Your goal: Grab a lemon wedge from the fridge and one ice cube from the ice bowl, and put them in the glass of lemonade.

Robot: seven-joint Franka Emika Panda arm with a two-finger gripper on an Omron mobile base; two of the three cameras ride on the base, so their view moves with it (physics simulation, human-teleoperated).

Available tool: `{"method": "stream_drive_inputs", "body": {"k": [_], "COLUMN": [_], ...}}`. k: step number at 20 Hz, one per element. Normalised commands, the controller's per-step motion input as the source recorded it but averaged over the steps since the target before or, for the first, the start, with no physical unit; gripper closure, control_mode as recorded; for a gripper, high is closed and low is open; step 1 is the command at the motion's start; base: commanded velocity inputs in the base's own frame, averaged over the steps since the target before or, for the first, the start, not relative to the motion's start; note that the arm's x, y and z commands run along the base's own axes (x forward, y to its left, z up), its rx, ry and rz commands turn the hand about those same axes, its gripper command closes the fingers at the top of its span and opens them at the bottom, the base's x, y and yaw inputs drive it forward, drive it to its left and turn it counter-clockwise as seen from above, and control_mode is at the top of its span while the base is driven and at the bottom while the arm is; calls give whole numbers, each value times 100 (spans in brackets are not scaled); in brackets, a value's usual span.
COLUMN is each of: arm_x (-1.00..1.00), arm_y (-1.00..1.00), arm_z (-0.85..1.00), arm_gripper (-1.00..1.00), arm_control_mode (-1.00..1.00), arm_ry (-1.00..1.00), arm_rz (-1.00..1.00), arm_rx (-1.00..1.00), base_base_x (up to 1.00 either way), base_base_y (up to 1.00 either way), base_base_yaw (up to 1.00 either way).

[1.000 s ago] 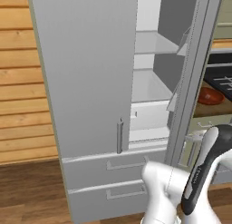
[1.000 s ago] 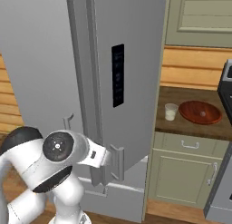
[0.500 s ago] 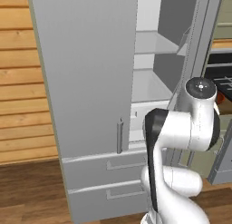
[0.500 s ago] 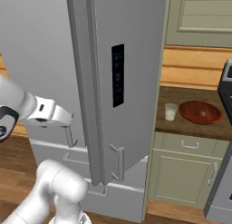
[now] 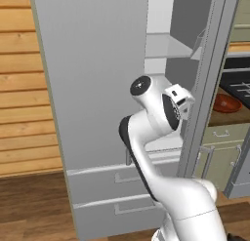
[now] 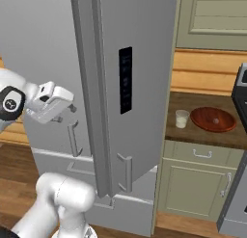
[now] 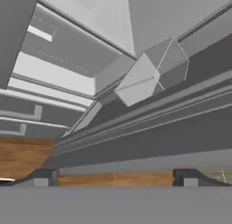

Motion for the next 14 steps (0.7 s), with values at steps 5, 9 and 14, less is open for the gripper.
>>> {"method": "stream_drive_inputs", "body": {"k": [5, 9, 14], "arm_x": [90, 32, -4], "arm_y": [0, -29, -63], "arm_z": [7, 0, 0], "arm_gripper": [-100, -100, -100], "arm_control_mode": [-100, -100, -100], "arm_ry": [17, 10, 5], "arm_rz": [13, 1, -6], "arm_rx": [-33, -19, -10], "base_base_x": [0, 0, 0], "base_base_y": [0, 0, 0], "base_base_yaw": [0, 0, 0]}}
